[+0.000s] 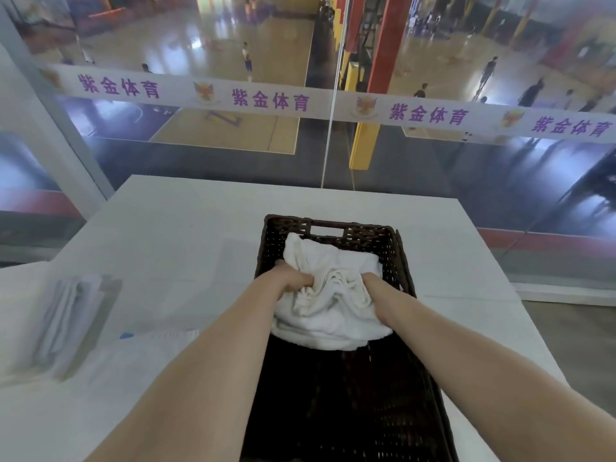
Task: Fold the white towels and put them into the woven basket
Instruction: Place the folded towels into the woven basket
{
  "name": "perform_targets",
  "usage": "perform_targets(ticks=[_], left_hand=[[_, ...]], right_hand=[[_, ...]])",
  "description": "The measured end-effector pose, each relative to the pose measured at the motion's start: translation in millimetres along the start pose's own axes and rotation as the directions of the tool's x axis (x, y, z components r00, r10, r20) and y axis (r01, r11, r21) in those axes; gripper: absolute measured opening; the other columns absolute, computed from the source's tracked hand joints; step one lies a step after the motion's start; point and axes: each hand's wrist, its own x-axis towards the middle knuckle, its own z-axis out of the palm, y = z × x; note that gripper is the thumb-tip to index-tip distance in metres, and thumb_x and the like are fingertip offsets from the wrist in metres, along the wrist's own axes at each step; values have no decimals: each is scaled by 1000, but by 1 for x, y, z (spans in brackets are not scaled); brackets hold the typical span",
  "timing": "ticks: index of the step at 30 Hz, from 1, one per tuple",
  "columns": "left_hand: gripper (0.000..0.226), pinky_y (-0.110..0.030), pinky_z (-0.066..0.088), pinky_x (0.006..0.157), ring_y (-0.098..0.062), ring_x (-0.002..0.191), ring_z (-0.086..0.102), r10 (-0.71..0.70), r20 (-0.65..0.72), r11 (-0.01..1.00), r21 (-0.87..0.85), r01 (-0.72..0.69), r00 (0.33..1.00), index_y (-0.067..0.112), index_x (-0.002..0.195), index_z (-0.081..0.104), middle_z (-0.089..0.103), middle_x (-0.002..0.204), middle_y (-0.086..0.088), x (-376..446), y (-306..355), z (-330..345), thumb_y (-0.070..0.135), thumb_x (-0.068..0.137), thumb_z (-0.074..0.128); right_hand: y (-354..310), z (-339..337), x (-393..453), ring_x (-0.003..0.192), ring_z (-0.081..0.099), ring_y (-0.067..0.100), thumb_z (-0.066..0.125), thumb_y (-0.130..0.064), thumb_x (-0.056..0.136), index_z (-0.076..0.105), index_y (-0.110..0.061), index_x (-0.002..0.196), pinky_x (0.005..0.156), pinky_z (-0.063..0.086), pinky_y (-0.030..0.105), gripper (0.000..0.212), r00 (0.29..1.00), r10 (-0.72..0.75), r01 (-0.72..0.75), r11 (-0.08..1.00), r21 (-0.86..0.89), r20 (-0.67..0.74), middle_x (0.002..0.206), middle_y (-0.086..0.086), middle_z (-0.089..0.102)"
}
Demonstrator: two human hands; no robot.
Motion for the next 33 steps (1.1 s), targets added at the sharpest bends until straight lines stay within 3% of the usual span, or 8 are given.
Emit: perform_targets(ticks=[5, 11, 15, 19, 23, 26, 29, 33], left_hand=[[106, -35, 46, 99, -28, 118, 52, 75, -88, 995, -58, -80, 993, 8, 147, 17, 50, 135, -10, 17, -6, 12, 40, 66, 76], [91, -27, 33, 104, -26, 135, 40, 85, -115, 973, -205, -108, 990, 6, 152, 10, 38, 149, -10, 27, -34, 43, 25, 86, 70], [97, -29, 33, 107, -27, 135, 39, 46, -135, 964, -254, -79, 990, 6, 152, 7, 36, 151, -12, 41, -50, 52, 22, 83, 72], [105, -39, 30, 114, -31, 140, 31, 78, -240, 981, -156, -118, 968, 21, 154, -9, 21, 157, -13, 47, -46, 52, 13, 85, 69], [87, -43, 11, 122, -28, 149, 7, 509, -359, 850, 355, -389, 782, 21, 156, 8, 7, 162, -9, 41, -38, 51, 5, 87, 59], [46, -42, 12, 120, -24, 146, 21, 743, -122, 551, 669, -499, 658, 25, 141, 47, 29, 157, -2, 35, -28, 52, 18, 95, 47], [44, -39, 18, 119, -21, 146, 23, 608, -8, 617, 633, -467, 794, 26, 145, 41, 28, 159, -1, 38, -32, 54, 32, 104, 30], [58, -38, 1, 120, -22, 151, -1, 463, 146, 558, 718, -415, 874, 25, 156, 14, -1, 165, 0, 41, -39, 55, 44, 103, 26]], right_hand=[[-2, 6, 24, 80, 59, 27, 63, -31, 85, 65, -5, 106, 58, 40, 27, 34, 998, 51, -51, 999, -17, -30, 92, 12, 65], [6, 12, 47, 88, 61, 25, 62, -32, 85, 65, -6, 114, 68, 44, 28, 40, 998, -14, 9, 995, -96, -58, 104, 9, 68], [20, 26, 65, 117, 57, 28, 65, -38, 88, 49, -4, 138, 101, 46, 35, 62, 997, -63, 57, 988, -144, -33, 132, 13, 58], [27, 37, 70, 132, 45, 34, 65, -40, 90, 22, 4, 147, 105, 37, 34, 84, 973, -184, 124, 924, -361, -137, 147, 20, 40], [21, 39, 71, 143, 25, 35, 65, -22, 90, 11, -12, 154, 116, 27, 45, 84, 813, -579, 378, 597, -708, -54, 159, 15, 15], [17, 39, 71, 146, 20, 31, 52, -20, 96, 18, -20, 153, 119, 19, 47, 66, 702, -683, 462, 220, -859, 203, 160, 11, 18], [26, 39, 72, 146, 20, 26, 31, -31, 103, 21, -22, 153, 119, 15, 48, 52, 781, -505, 441, 29, -897, 367, 161, 8, 18], [29, 33, 75, 151, -4, 26, 14, -45, 104, 0, -24, 157, 121, 0, 50, 59, 904, -266, 335, -51, -941, 336, 164, 4, -12]])
